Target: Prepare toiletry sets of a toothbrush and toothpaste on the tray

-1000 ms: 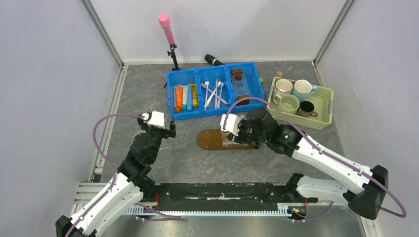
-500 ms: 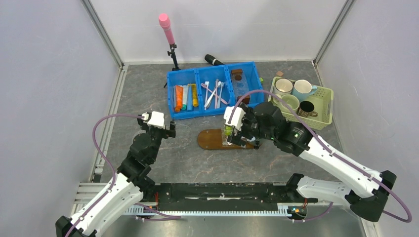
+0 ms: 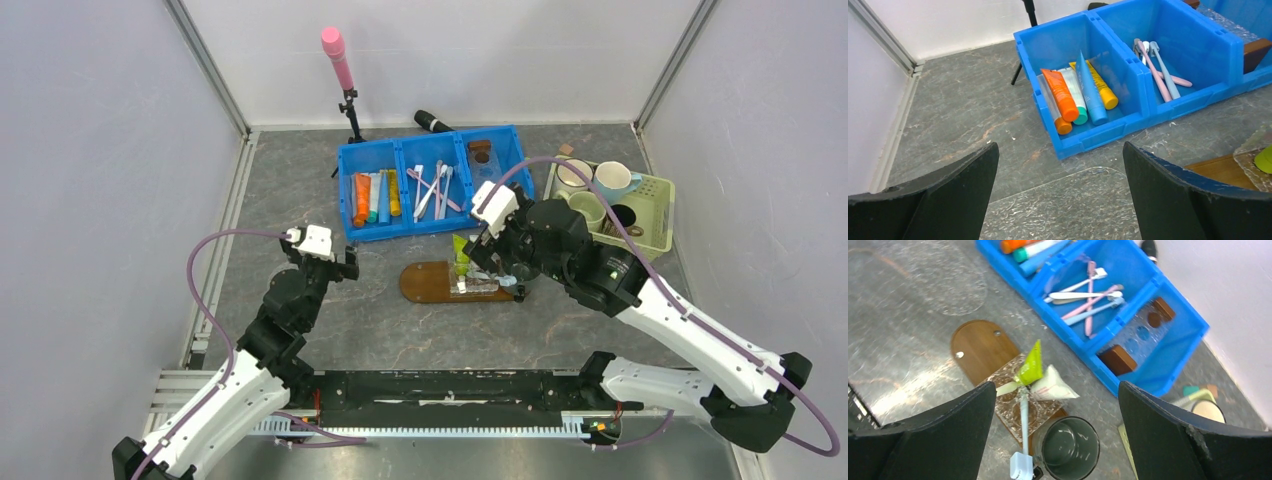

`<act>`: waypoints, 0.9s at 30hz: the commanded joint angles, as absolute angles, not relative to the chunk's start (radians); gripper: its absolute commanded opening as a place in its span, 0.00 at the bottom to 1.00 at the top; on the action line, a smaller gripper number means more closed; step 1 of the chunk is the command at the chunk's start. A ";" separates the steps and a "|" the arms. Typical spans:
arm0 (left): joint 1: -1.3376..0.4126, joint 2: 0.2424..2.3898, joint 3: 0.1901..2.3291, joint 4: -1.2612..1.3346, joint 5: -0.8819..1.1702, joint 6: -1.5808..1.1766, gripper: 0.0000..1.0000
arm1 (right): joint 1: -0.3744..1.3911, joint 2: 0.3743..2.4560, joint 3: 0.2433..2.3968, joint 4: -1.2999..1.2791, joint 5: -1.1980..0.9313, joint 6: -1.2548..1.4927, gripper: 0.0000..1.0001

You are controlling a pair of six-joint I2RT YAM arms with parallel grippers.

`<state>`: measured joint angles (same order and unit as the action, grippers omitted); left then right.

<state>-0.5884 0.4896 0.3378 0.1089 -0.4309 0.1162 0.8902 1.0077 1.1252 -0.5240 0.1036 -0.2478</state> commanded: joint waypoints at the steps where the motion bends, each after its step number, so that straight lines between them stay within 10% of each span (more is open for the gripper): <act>1: -0.586 0.506 0.410 0.094 -0.414 -0.036 1.00 | 0.876 1.003 1.147 -0.448 0.315 -0.140 0.98; 27: -0.586 0.723 0.821 -0.453 -0.264 -0.268 1.00 | 0.013 1.333 1.304 -0.627 0.215 0.287 0.87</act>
<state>-0.5884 0.7490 0.8188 -0.4301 -0.3290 -0.2180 0.1349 1.3075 1.3239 -0.5930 0.2504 0.1940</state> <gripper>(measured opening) 0.994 0.905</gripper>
